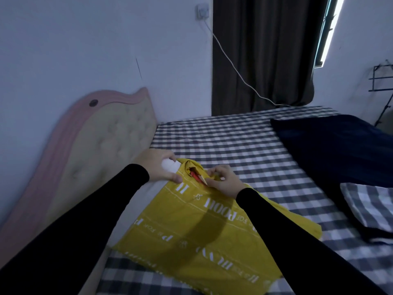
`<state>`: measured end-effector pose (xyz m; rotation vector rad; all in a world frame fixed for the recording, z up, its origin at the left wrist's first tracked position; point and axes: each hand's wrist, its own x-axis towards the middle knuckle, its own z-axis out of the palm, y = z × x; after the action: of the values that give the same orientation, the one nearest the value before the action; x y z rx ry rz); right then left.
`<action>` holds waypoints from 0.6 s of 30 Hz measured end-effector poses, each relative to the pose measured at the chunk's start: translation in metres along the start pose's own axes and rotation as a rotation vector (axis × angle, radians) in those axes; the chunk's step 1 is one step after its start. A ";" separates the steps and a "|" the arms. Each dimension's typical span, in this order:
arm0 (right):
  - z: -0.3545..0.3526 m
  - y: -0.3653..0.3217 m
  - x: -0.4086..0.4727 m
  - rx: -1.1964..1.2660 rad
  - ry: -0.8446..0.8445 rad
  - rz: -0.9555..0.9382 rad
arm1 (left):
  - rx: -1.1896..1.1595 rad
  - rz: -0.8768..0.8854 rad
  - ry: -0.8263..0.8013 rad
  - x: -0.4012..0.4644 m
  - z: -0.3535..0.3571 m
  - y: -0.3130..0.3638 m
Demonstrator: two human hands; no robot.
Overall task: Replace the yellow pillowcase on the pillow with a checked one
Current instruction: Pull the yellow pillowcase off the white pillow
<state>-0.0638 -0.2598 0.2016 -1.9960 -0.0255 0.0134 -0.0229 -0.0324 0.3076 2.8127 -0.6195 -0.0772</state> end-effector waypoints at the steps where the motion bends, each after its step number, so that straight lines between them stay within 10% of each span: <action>1: 0.004 0.001 0.001 -0.005 0.008 -0.035 | -0.022 -0.015 0.010 -0.003 0.001 -0.002; 18: 0.050 -0.005 0.000 -0.225 -0.057 -0.036 | -0.244 -0.176 0.111 -0.025 0.008 -0.024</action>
<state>-0.0647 -0.2119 0.1856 -2.2190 -0.1037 0.0458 -0.0370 -0.0022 0.2932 2.6069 -0.3135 -0.0265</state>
